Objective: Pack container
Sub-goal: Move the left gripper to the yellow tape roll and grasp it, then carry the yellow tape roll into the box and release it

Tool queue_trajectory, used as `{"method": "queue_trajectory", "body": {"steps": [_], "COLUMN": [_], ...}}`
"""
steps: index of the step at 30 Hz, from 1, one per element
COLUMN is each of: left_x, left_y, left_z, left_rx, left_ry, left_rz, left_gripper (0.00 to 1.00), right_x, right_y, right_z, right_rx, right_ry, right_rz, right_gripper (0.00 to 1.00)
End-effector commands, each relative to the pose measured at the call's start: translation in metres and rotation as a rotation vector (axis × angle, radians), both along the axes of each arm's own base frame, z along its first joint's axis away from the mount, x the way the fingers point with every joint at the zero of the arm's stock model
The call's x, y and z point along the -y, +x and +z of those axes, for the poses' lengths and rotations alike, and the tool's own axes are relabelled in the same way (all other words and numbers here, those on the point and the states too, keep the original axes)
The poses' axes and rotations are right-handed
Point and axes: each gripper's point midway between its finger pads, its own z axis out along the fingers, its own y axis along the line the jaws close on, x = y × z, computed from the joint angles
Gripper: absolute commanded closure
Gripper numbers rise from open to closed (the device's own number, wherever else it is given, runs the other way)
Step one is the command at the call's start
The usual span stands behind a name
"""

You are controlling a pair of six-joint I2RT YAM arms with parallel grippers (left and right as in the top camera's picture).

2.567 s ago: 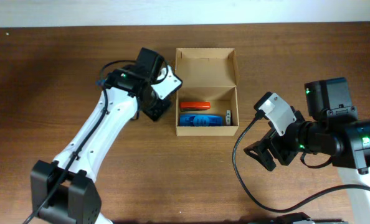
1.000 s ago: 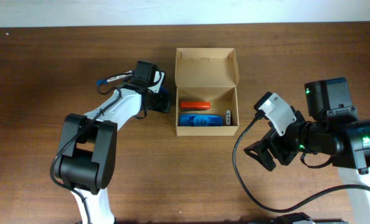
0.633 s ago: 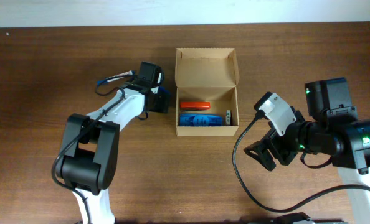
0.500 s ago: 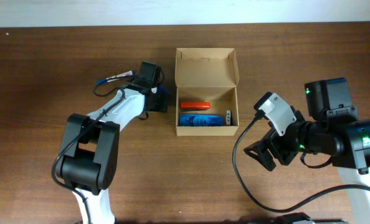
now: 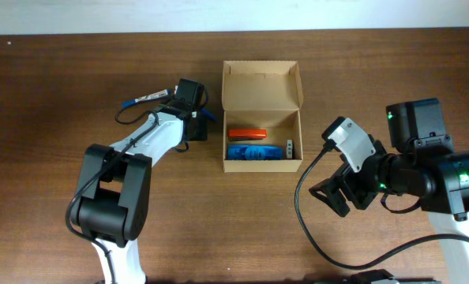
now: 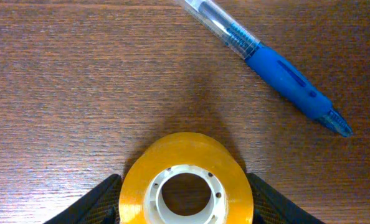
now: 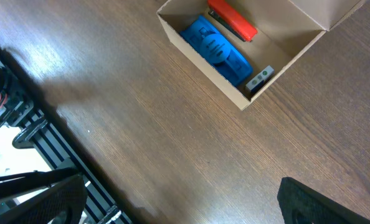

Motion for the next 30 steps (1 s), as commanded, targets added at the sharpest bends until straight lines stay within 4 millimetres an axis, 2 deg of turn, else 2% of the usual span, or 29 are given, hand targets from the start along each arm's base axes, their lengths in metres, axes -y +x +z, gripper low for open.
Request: {"method": "queue_trajectory", "body": {"steps": [1,7,10,12,15,17,20,23,25,30], "left_x": [-0.014,-0.014,-0.013,-0.012,-0.011,-0.011,-0.008,0.007,0.02,0.062], "left_y": [-0.011,-0.011,-0.008,-0.006,-0.001,-0.001,-0.008,-0.019,-0.024,-0.034], "left_z": [-0.02,-0.019,-0.01,0.003,0.033,0.065,0.104,0.144,0.161,0.185], "left_rx": [-0.057,-0.062,-0.067,-0.072,-0.034,0.02,0.079,0.15,0.188,0.215], "left_ry": [0.054,0.055,0.057,0.059,0.047,0.03,0.011,-0.016,-0.032,-0.057], "left_rz": [0.032,0.032,0.032,0.032,0.033,0.033,0.023,-0.014,-0.047,-0.136], "left_gripper": [0.41,0.46,0.51,0.54,0.56,0.56,0.56,0.56,0.56,0.56], "right_x": [-0.001,-0.001,-0.001,-0.001,-0.001,-0.001,-0.001,-0.001,-0.001,-0.001], "right_y": [-0.001,-0.001,-0.001,-0.001,-0.001,-0.001,-0.001,-0.001,-0.001,-0.001], "right_z": [0.0,0.0,0.0,0.0,0.0,0.0,0.0,0.0,0.0,0.0], "right_rx": [-0.005,-0.005,-0.005,-0.005,-0.005,-0.005,-0.005,-0.005,-0.005,-0.005], "right_ry": [0.011,0.011,0.011,0.011,0.011,0.011,0.011,0.011,0.011,0.011], "right_rz": [-0.004,-0.004,-0.004,-0.004,-0.004,-0.004,-0.004,-0.004,-0.004,-0.004], "right_gripper": [0.01,0.01,0.01,0.01,0.01,0.01,0.01,0.01,0.01,0.01]}}
